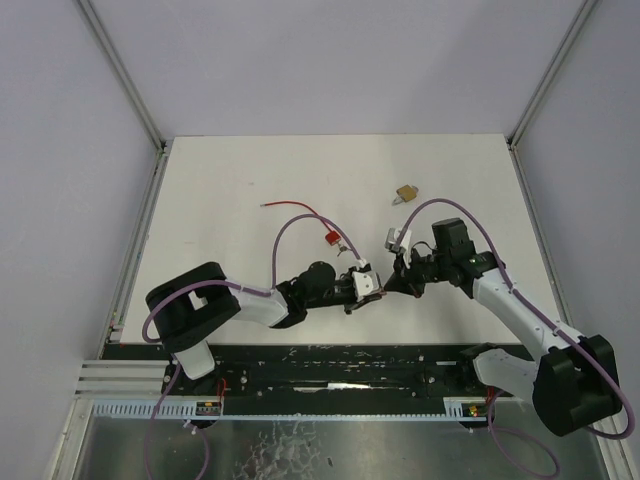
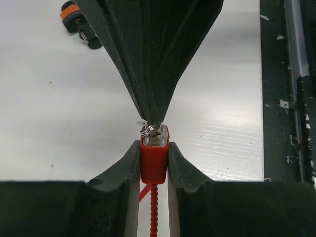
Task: Lock with the key
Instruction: Lock the lock.
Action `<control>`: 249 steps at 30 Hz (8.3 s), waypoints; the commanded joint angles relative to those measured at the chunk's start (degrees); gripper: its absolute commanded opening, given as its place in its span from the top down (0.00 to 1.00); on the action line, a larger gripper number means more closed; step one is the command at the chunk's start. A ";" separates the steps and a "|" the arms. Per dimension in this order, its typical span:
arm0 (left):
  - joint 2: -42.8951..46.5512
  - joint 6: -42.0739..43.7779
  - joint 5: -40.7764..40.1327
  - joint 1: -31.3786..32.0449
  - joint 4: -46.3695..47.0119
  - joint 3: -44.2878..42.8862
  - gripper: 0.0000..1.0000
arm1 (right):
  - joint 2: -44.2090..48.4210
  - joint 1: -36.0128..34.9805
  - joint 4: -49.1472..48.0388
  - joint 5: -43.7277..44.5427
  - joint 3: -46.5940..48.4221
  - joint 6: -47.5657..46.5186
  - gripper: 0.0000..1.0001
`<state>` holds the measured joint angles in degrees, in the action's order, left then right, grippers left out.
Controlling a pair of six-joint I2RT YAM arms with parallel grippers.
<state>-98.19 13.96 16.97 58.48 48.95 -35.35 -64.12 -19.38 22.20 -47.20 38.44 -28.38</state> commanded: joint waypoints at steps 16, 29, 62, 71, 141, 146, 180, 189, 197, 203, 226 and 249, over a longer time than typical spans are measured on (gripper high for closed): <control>-0.21 1.47 25.12 -4.91 -15.43 -6.82 1.00 | 10.06 -0.54 22.64 -8.08 -3.78 -73.27 1.00; 0.55 3.60 20.30 -5.96 -16.35 -5.61 1.00 | 10.34 4.47 21.69 -16.36 -1.97 -62.34 0.80; -0.99 1.87 21.46 -3.68 -14.85 -7.48 1.00 | 3.28 0.19 4.13 -10.35 -7.27 -50.38 0.74; -0.99 1.86 21.99 -3.70 -15.14 -7.95 1.00 | 3.49 -0.59 8.71 -10.82 -6.49 -58.53 0.91; 7.71 2.59 15.18 -1.95 -21.15 -7.36 1.00 | 8.47 3.23 -0.49 -19.95 -8.23 -35.83 0.56; 7.67 2.58 14.84 -1.88 -21.26 -7.66 1.00 | 7.22 2.08 -0.27 -18.24 -8.20 -35.52 0.61; -0.20 1.02 27.21 -8.57 -31.22 -13.82 1.00 | 10.22 2.93 20.69 -23.03 -0.52 -61.75 1.00; 3.27 9.54 1.05 -1.76 -26.21 -9.31 1.00 | 11.56 3.11 15.47 -21.14 -2.86 -55.29 1.00; 2.99 2.03 25.11 -5.91 -29.33 -11.20 1.00 | 13.38 3.12 24.67 -20.01 -3.54 -74.94 1.00; 1.78 2.09 28.55 -7.12 -30.46 -11.84 1.00 | 12.41 3.20 26.05 -20.64 -1.82 -73.38 1.00; 9.23 7.32 9.32 -1.54 -20.21 -4.29 1.00 | 11.77 3.88 14.54 -21.71 -5.25 -55.49 0.63; 8.44 7.03 9.50 1.40 -21.15 -7.58 1.00 | 7.08 2.71 1.17 -21.01 -9.85 -43.17 0.64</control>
<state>-90.24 20.84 26.48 59.40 24.12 -40.75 -56.82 -15.86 25.02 -66.63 28.82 -73.36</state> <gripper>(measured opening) 0.186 0.369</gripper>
